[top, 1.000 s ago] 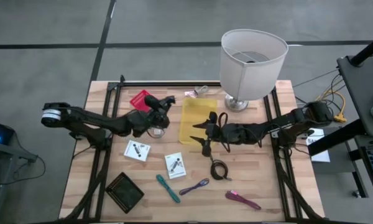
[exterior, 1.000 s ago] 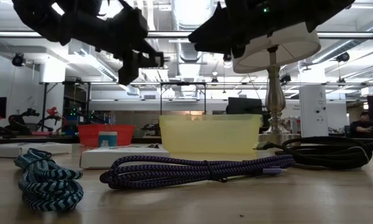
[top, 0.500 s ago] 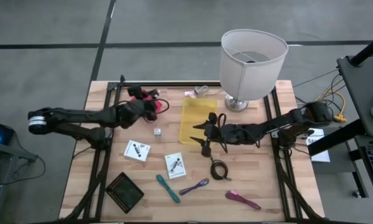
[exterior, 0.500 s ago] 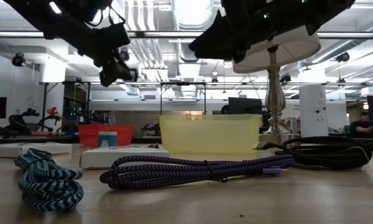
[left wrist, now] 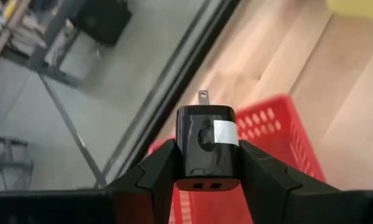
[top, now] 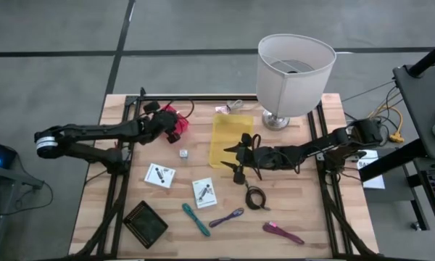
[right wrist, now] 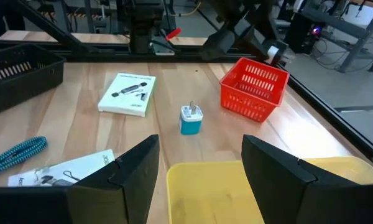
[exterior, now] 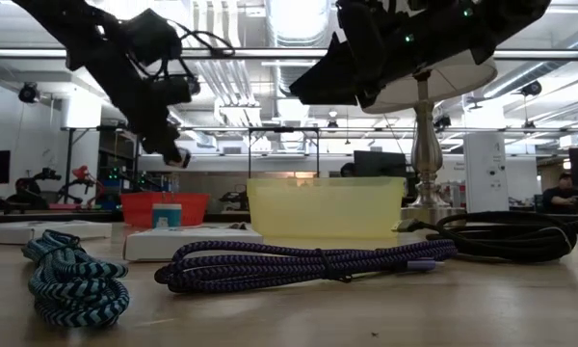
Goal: Pick and place items into bin
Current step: Put the black charger adapter into the red bin, then put the blue charger adapter into the red bin
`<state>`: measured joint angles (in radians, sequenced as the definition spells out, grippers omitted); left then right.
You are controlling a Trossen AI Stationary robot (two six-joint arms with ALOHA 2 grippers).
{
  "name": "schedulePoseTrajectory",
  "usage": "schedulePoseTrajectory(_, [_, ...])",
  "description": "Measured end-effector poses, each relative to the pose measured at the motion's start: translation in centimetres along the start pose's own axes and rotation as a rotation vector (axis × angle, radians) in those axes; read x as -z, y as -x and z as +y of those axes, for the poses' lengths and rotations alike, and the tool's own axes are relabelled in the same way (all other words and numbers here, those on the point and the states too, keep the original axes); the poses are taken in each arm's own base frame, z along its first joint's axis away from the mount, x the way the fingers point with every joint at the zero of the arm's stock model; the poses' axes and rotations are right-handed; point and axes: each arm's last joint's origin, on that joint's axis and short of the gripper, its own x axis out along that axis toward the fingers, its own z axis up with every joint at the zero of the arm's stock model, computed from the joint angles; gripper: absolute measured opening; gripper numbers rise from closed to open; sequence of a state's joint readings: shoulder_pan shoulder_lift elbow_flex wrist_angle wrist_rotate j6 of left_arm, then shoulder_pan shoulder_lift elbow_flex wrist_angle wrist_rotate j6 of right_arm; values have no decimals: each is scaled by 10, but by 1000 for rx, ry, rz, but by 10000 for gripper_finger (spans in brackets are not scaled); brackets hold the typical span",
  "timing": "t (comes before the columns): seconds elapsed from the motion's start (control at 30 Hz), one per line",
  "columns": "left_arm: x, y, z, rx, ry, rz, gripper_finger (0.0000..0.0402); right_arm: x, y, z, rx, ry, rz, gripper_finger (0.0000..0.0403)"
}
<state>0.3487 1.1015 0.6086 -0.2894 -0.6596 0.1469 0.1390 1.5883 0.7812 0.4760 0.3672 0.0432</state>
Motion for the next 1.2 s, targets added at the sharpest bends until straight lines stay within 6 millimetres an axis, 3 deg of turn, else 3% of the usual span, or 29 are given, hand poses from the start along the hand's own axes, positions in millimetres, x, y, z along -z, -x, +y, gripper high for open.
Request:
schedulePoseTrajectory(0.3, [8, -10, -10, 97, -23, 89, 136, 0, 0, 0, 0, 2, -2, 215])
schedulePoseTrajectory(0.7, [14, -23, -16, 84, -36, 162, 152, 0, 0, 0, 0, 2, -2, 215])
schedulePoseTrajectory(1.07, [11, -17, -11, 81, -16, 130, 174, 0, 0, 0, 0, 9, -1, 214])
schedulePoseTrajectory(1.2, [6, -10, -9, 195, 17, 80, 175, 0, 0, 0, 1, 19, -2, 215])
